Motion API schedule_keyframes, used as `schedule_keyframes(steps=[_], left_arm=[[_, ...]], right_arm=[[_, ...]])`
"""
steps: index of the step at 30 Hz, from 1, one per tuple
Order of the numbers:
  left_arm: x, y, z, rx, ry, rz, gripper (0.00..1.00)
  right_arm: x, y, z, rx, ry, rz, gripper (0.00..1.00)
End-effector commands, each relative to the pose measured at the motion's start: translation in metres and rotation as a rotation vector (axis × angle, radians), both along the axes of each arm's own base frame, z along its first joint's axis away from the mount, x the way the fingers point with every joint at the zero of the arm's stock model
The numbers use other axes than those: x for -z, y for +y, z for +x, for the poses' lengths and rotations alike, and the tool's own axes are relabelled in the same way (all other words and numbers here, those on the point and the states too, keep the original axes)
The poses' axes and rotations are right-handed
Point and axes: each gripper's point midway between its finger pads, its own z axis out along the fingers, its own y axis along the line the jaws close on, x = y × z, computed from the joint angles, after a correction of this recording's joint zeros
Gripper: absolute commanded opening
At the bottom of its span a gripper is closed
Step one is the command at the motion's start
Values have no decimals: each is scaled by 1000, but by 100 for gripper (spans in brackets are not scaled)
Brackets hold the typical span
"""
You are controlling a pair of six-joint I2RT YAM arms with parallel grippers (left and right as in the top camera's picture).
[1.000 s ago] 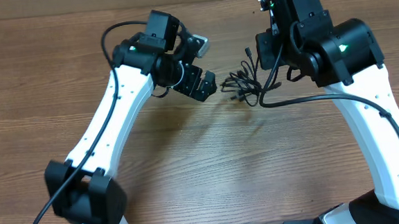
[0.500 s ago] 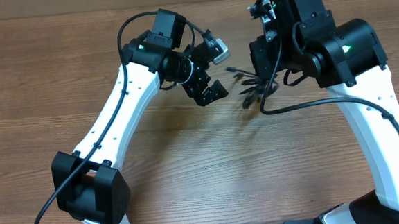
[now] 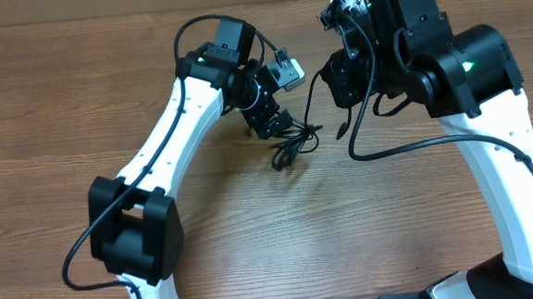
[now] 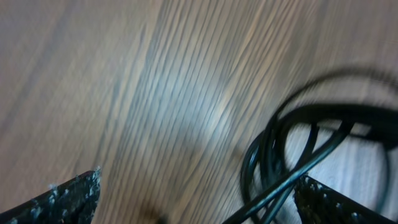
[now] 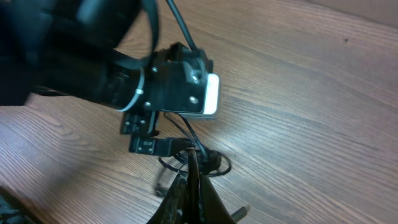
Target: Untangle cables
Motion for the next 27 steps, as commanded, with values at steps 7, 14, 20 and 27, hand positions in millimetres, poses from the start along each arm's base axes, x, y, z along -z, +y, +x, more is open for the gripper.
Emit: schedule_keyframes(steps=[7,14,20,27], left_arm=[[11,-1,-6,79,4,23,9],[4,-13,-11,89,31,-53,4],[0,-16,-5,45,28,-76,68],[-5,-23,-4,61,20,-115,100]], right_arm=[[-41,-1,-10,-34,-118,39,4],[-41,-3,-8,-25,-121,31,4],[-40,-3,-8,-21,-123,26,4],[-40,-3,-8,-22,-123,27,4]])
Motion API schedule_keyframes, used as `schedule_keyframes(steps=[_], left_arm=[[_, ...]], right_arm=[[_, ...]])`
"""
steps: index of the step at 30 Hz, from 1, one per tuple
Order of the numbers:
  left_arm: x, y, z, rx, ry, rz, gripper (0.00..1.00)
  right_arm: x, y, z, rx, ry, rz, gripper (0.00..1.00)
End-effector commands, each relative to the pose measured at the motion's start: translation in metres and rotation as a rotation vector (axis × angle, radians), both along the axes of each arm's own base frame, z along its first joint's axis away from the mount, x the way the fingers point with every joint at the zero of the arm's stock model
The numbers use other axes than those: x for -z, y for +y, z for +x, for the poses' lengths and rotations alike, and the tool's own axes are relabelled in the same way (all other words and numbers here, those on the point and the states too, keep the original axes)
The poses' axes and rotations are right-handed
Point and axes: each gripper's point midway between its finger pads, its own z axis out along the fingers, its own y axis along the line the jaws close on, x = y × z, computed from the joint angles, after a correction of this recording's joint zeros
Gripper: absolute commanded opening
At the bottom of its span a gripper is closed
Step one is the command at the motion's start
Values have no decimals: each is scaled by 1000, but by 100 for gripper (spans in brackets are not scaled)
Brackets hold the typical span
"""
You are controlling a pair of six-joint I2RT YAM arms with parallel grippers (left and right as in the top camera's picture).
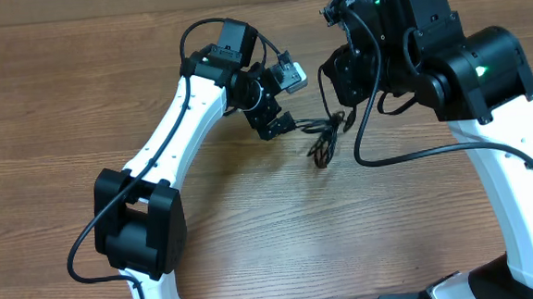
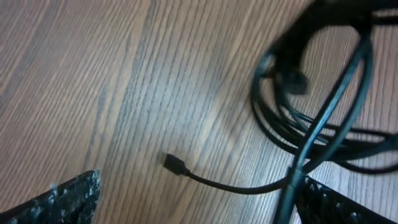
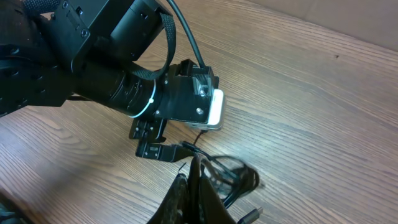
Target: Untangle cables
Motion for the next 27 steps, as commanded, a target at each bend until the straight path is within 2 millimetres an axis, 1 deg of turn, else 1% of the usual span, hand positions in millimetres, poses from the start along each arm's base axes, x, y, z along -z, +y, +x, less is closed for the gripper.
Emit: schedule_keyframes(steps=[1,4,8,9,10,11,12,13,14,15,16,17,18,19,20,27], left_arm=[[-9,-13,-3,24,12,-72,99],[-17,-24,-6,55,20,-144,100],[-23,-31,-8,76,19,-188,100],[-24,-31,-9,79,23,-195,97],[-24,-32,-9,82,26,-201,88],[-25,-33,-10,85,28,-207,75],[-25,-33,-10,85,29,-206,54],[-25,-33,-10,85,30,-206,40],[-25,-33,-11,85,32,-206,31],[-25,-33,-11,85,35,-207,28],[-25,-33,-12,86,40,-208,34],[-24,-33,-13,86,45,-208,47],[-24,-32,-14,86,49,-206,80],[-23,-32,-15,85,54,-204,95],[-23,-32,-16,85,58,-203,99],[-12,-21,-23,104,69,-127,100]], right_arm=[[-26,-2,-7,-8,-74,26,4],[-26,-2,-7,-9,-73,26,4],[-26,-1,-7,-14,-71,31,4],[-26,-1,-7,-14,-71,31,4],[-26,-1,-7,-13,-71,31,4],[-26,-1,-7,-13,-71,31,4],[-26,-1,-7,-13,-71,31,4],[-26,-1,-7,-13,-71,31,4],[-26,-1,-7,-13,-72,31,4],[-26,-1,-7,-13,-71,31,4],[-26,-1,-7,-13,-72,31,4],[-26,-1,-7,-13,-72,31,4],[-26,-1,-7,-13,-72,31,5],[-26,-1,-7,-13,-72,31,7],[-26,-1,-7,-13,-71,30,8],[-26,-1,-7,-13,-71,30,9]])
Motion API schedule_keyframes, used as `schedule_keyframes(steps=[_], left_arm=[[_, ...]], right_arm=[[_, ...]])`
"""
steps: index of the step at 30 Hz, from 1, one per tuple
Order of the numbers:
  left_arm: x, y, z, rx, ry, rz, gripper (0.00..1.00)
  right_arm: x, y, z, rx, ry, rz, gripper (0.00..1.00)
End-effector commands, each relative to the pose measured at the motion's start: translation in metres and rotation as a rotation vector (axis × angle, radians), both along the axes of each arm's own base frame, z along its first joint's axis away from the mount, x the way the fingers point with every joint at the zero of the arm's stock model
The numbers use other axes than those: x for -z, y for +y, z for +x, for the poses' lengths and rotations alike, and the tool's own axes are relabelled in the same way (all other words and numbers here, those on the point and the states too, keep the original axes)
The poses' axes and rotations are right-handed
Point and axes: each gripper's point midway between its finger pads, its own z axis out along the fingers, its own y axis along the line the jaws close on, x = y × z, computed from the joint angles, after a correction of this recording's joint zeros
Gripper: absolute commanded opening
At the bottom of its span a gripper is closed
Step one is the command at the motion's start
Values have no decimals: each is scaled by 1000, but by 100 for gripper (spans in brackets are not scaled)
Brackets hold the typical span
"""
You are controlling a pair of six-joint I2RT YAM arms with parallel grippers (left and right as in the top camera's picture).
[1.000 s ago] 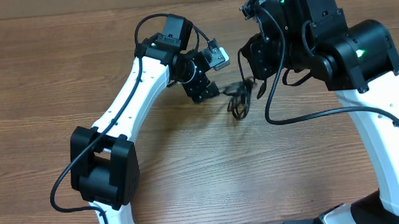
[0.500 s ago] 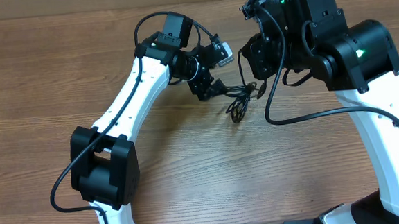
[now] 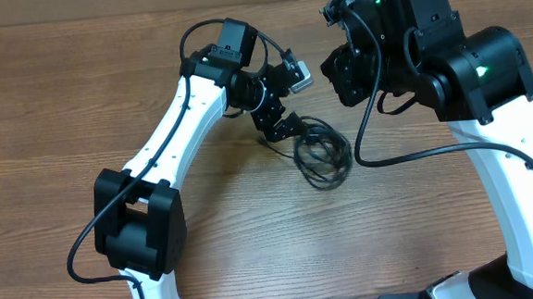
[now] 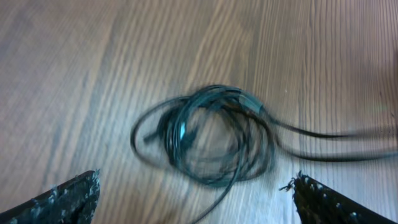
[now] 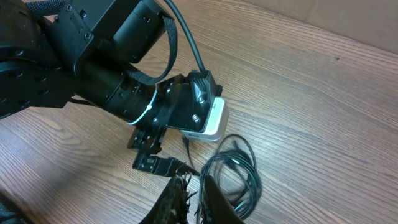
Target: Untangle cables
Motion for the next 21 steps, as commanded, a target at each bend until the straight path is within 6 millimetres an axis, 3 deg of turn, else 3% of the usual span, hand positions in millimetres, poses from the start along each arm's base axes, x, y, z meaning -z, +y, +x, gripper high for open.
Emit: schedule_keyframes(steps=[1,8,10,14,15,17,21], left_arm=[[4,3,-4,34,-17,39,100],[10,11,-3,17,-22,94,100],[11,12,-2,14,-23,99,99],[19,27,11,-72,-44,199,99],[21,32,17,-124,-46,224,100],[20,51,41,-354,-58,310,99],[-3,59,48,-468,-68,322,100]], right_arm=[[-25,-1,-7,-8,-67,27,9],[-24,-4,-7,0,-67,17,11],[-20,-15,-3,48,-73,-38,30],[-2,-62,-1,295,-26,-196,91],[2,-66,-4,318,-3,-201,100],[25,-74,-15,407,127,-204,100],[54,-87,-35,525,296,-235,100]])
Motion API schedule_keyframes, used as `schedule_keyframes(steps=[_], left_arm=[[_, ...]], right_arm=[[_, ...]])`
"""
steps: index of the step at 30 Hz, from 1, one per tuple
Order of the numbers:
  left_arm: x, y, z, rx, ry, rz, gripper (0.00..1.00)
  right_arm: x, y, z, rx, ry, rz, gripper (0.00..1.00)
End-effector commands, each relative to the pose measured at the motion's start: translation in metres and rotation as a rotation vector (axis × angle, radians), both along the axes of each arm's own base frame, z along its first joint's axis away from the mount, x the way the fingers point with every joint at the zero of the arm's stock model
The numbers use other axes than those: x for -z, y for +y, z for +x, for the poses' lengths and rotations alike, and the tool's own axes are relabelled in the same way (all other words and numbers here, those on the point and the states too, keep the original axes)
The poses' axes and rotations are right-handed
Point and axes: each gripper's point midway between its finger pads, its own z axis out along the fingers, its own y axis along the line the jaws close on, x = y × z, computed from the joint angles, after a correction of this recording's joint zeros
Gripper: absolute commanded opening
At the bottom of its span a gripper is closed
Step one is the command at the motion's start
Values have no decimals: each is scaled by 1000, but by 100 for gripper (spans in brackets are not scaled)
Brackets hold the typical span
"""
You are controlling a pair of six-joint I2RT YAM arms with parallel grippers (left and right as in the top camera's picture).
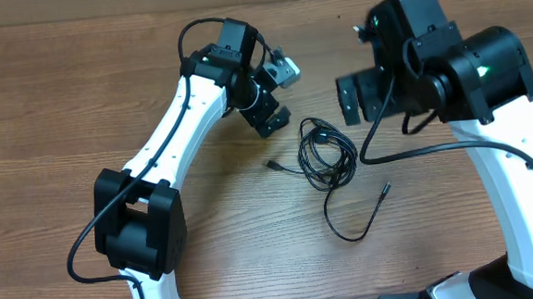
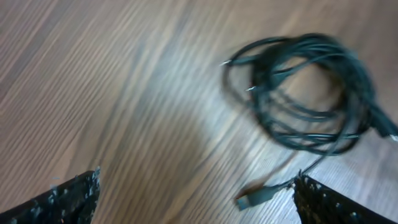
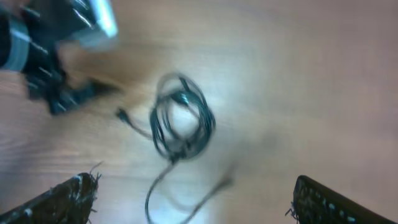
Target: Untangle cables
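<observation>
A thin black cable (image 1: 328,155) lies on the wooden table as a loose coil, with one short plug end (image 1: 272,165) to its left and a long tail curving down to a second end (image 1: 385,190). My left gripper (image 1: 272,121) hovers open just up-left of the coil; its wrist view shows the coil (image 2: 305,93) and plug (image 2: 252,199) ahead of the open gripper (image 2: 196,180). Up-right of the coil, my right gripper (image 1: 361,97) is open, and the coil (image 3: 180,118) appears blurred below the empty gripper (image 3: 196,183).
Bare wooden tabletop (image 1: 62,134) surrounds the cable. The left arm's white links (image 1: 168,137) cross the left half of the table, and the right arm's base column (image 1: 520,199) stands at the right edge.
My right gripper has opened wide and moved away to the right of the coil. The cable's long tail now lies spread toward the lower right. The left gripper has shifted slightly and remains open.
First my right gripper was shut on the cable, the bundle hanging to the table beside the open left gripper. Then the bundle sat further right, still held. Later the coil lay on the table with the right jaws barely apart. Now both grippers are open and the cable lies free.
</observation>
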Motion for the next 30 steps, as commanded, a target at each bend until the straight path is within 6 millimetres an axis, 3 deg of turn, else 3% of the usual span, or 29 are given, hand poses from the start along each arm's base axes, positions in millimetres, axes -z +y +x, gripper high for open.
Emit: schedule_keyframes(steps=[1,4,10,16,22,30], left_arm=[[-35,13,15,-187,-54,35,100],[-65,9,10,-178,-90,11,100],[-139,11,-8,-170,-229,-65,99],[-194,22,-32,-172,-334,-122,99],[-211,28,-46,-173,-360,-136,100],[-206,30,-50,-207,-320,-141,99]], right_arm=[[20,-14,-7,178,79,-6,100],[36,-8,-24,108,150,-4,100],[76,6,-76,-13,261,-14,100],[117,23,-119,-55,241,146,100],[171,28,-142,-68,334,203,100],[229,30,-133,-41,502,78,100]])
